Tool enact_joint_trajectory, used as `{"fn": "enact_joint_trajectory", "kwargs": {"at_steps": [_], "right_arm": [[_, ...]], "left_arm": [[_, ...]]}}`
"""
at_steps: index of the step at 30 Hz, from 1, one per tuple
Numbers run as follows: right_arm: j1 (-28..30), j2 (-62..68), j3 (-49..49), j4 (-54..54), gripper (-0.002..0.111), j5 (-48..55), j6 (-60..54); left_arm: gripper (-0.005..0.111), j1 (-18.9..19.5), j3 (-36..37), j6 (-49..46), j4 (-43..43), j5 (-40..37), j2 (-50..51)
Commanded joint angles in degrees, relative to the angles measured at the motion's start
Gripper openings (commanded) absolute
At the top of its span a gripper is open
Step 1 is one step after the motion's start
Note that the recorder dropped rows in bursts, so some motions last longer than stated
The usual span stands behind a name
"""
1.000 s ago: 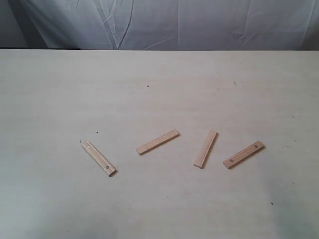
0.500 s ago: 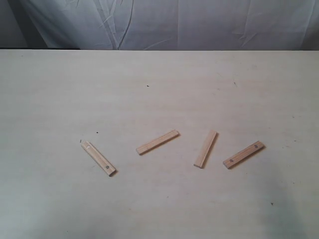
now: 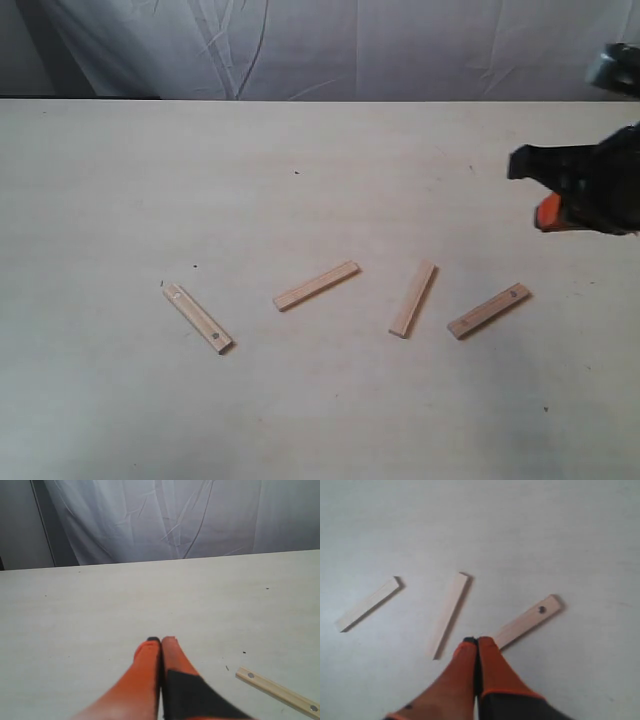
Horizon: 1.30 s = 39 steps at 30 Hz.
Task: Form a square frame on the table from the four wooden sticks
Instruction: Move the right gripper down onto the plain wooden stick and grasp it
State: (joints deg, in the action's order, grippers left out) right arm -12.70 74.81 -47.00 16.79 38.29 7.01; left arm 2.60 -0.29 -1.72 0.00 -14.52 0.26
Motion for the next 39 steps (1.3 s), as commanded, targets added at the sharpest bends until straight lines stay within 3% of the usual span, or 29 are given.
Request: {"fn": "enact_joint_trajectory", "kwargs": {"at_steps": [1, 5, 11, 14, 20, 39], "right_arm": [[-10.46, 11.29, -6.70, -3.40, -0.001, -4.38, 10.21], [-18.87, 22.88, -14.29, -6.47, -0.001, -3.54, 19.78], [-22.14, 31.70, -21.19, -16.03, 0.001, 3.64, 37.18], [-22.23, 33.65, -21.32, -17.96, 0.013, 5.52, 45.01], [-22.23, 35.07, -21.32, -20.26, 0.046, 7.01, 47.43], [-22.23, 40.03, -21.32, -24.39, 0.047, 6.24, 52.18]], "left_arm": [[0.000, 0.16, 0.29, 0.27, 0.00, 0.59, -0.26], [0.000, 0.16, 0.29, 0.27, 0.00, 0.59, -0.26], [0.000, 0.16, 0.29, 0.27, 0.00, 0.59, -0.26], [0.000, 0.16, 0.29, 0.27, 0.00, 0.59, -0.26], [0.000, 0.16, 0.29, 0.27, 0.00, 0.59, -0.26], [0.000, 0.16, 0.29, 0.27, 0.00, 0.59, -0.26]]}}
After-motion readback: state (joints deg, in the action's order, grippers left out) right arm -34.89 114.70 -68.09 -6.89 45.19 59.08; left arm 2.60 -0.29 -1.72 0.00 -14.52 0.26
